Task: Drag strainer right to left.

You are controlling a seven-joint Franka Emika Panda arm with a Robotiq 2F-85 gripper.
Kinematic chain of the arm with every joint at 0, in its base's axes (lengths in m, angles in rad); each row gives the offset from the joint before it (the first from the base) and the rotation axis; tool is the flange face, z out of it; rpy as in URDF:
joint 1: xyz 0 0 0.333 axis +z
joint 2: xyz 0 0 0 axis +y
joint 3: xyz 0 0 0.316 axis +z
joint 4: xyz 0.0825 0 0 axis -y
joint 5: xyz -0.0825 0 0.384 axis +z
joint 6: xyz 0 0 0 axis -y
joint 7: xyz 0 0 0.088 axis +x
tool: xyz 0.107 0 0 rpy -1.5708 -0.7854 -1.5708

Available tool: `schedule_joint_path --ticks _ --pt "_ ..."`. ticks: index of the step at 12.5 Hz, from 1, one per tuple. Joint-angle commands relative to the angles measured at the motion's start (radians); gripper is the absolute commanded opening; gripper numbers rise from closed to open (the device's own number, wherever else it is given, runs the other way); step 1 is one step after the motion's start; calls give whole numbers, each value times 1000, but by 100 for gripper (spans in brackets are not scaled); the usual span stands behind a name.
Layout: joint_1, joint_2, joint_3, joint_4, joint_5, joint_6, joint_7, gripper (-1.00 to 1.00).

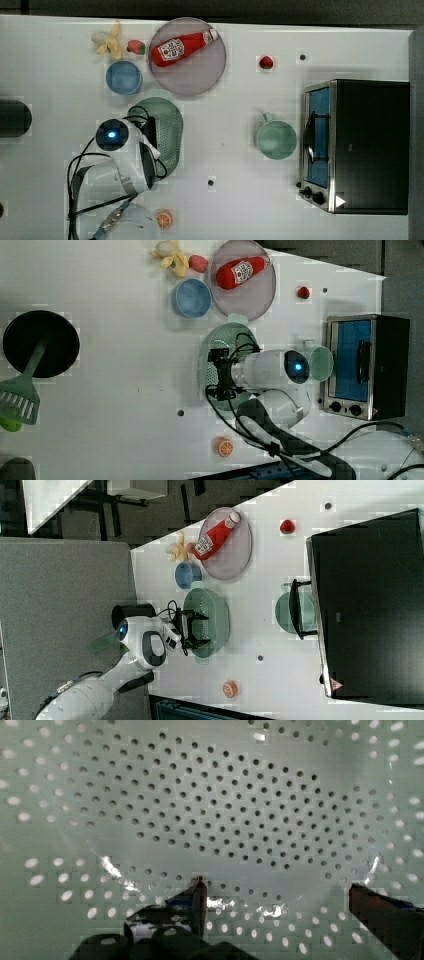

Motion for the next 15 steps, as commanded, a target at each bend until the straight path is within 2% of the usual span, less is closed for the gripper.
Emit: schedule_joint_path --ticks 1,12,15 --pt "63 30 -9 78 34 -19 71 100" --pt "209 133 -9 261 65 -62 219 100" --pt "238 157 -9 301 115 -62 219 100"
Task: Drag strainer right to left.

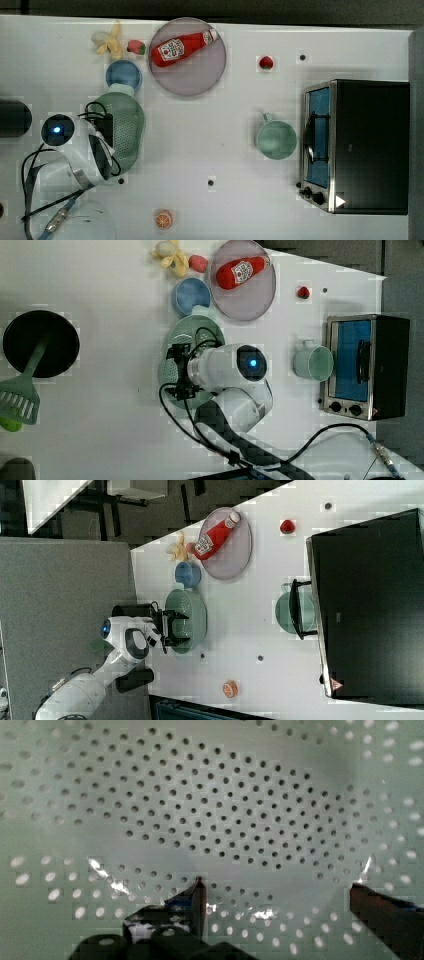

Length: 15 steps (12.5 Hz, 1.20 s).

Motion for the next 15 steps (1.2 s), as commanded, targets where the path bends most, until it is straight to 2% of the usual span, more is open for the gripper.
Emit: schedule_joint_path --ticks 1,6,9,11,15 --pt "57 33 7 66 79 6 47 100" --pt "95 76 6 137 102 6 51 100" --pt "100 80 -2 154 99 3 44 100" --pt "100 39 -18 149 90 -27 -33 100" --pt "95 -151 -106 145 84 -234 -313 100"
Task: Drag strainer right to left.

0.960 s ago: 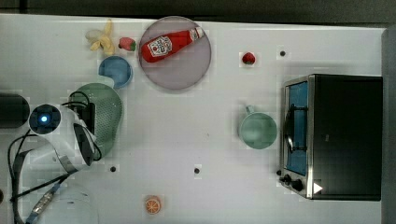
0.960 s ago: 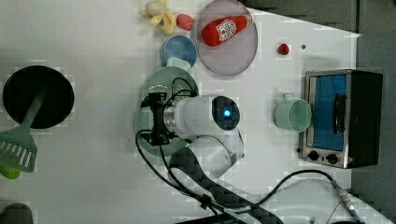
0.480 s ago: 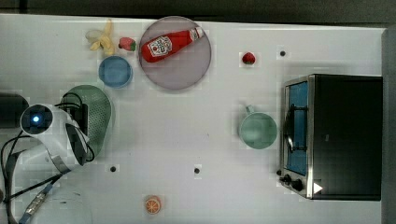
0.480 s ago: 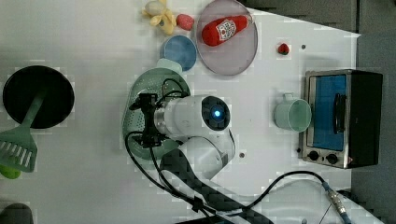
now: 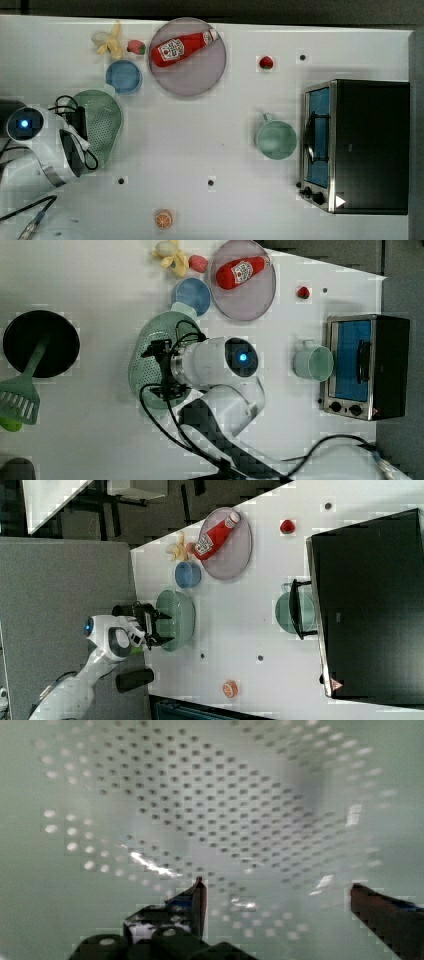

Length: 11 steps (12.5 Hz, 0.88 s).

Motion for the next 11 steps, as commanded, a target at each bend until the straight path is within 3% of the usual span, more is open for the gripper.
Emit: schedule_joint_path --ticks 1,6,11 --pt "-20 -199 -84 7 -17 -132 -262 100" --pt "-38 -496 -359 12 -47 -366 -596 100" --pt "-56 -707 -616 13 -302 -631 -1053 100"
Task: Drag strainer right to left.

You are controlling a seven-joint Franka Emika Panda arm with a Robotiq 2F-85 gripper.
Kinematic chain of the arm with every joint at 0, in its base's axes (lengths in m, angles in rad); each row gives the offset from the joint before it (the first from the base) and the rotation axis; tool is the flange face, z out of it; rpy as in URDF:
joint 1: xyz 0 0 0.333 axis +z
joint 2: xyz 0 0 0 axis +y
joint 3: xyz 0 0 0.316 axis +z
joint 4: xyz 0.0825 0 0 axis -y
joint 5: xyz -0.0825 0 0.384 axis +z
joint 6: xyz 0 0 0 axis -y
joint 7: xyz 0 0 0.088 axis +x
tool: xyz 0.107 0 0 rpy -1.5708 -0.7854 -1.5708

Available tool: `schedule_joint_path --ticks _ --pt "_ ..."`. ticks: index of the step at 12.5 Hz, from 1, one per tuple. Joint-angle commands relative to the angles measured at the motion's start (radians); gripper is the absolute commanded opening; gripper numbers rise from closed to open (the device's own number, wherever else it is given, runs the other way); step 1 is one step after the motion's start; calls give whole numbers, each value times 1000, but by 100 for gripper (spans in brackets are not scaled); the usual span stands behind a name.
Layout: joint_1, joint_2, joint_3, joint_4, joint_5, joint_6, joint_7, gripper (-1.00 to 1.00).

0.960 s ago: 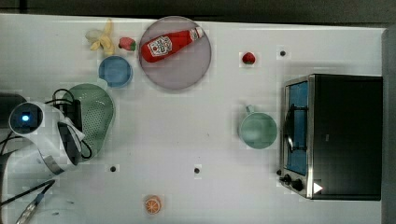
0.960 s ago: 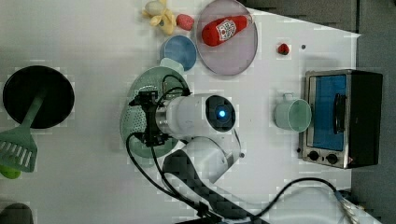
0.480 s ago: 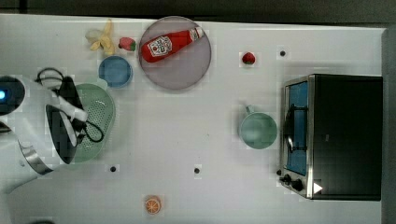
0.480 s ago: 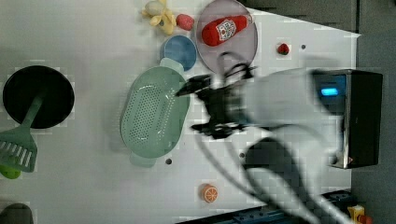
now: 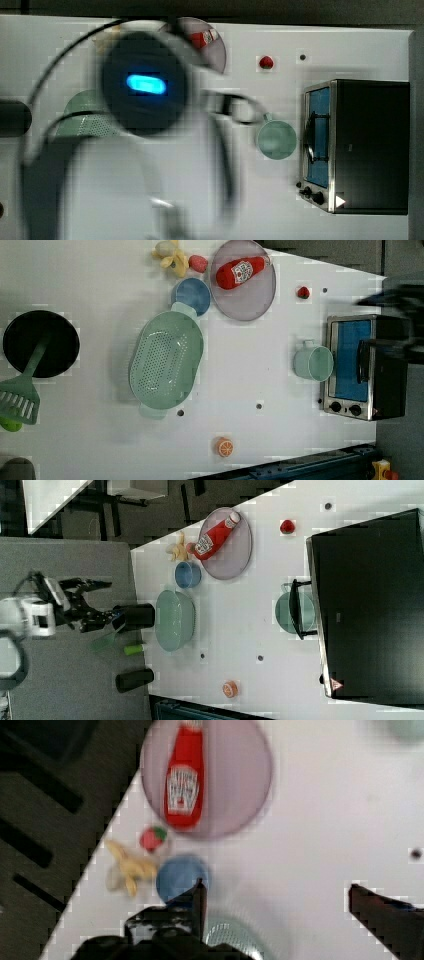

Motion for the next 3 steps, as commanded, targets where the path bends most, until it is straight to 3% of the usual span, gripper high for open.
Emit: schedule_joint_path --ticks 1,3 --pt "-39 -16 -98 -57 -122 -94 -341 100" --pt "-39 -51 -142 -59 -125 -96 -343 100"
